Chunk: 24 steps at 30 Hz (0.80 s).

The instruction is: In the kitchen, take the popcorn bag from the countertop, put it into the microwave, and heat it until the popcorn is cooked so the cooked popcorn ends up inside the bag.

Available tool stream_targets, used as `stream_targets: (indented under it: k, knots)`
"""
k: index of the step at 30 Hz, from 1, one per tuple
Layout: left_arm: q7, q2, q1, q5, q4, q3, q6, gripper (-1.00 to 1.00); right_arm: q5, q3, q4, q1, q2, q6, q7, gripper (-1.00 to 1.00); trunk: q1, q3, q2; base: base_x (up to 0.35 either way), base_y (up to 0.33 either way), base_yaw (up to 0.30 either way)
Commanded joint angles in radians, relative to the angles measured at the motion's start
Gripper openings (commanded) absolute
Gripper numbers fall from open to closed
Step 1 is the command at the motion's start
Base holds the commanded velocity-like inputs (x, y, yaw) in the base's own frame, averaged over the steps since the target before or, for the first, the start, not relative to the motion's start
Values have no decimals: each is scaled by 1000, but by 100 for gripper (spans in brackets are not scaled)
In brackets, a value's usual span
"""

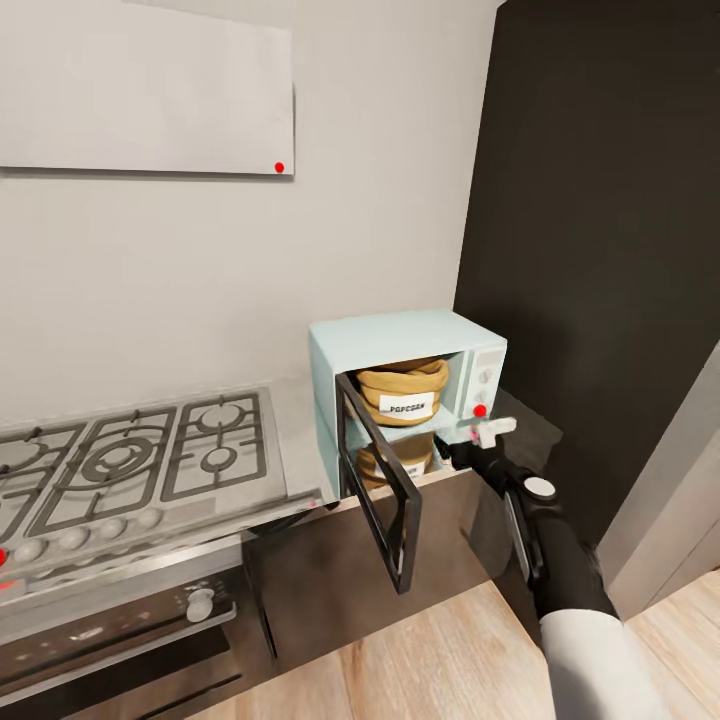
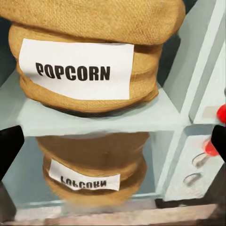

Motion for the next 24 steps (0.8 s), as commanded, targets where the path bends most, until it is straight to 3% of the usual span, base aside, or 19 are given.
stream_targets:
  k: [1, 10, 14, 20, 24]
  knots:
    - [3, 0, 0, 3, 0, 0, -3, 100, 8, -4, -6, 17, 1, 6, 7, 100, 0, -1, -1, 0, 0, 0]
    - [2, -1, 0, 3, 0, 0, -3, 100, 6, -10, -16, 34, 23, 13, -38, 100, 0, -1, -1, 0, 0, 0]
    - [1, -2, 0, 3, 0, 0, -3, 100, 8, -15, -70, 34, 24, 19, -37, 100, 0, -1, -1, 0, 0, 0]
    - [1, -2, 0, 3, 0, 0, -3, 100, 8, -15, -69, 34, 26, 121, -46, 100, 0, -1, -1, 0, 0, 0]
    - [1, -2, 0, 3, 0, 0, -3, 100, 12, -11, -66, 33, 26, 131, -44, 100, 0, -1, -1, 0, 0, 52]
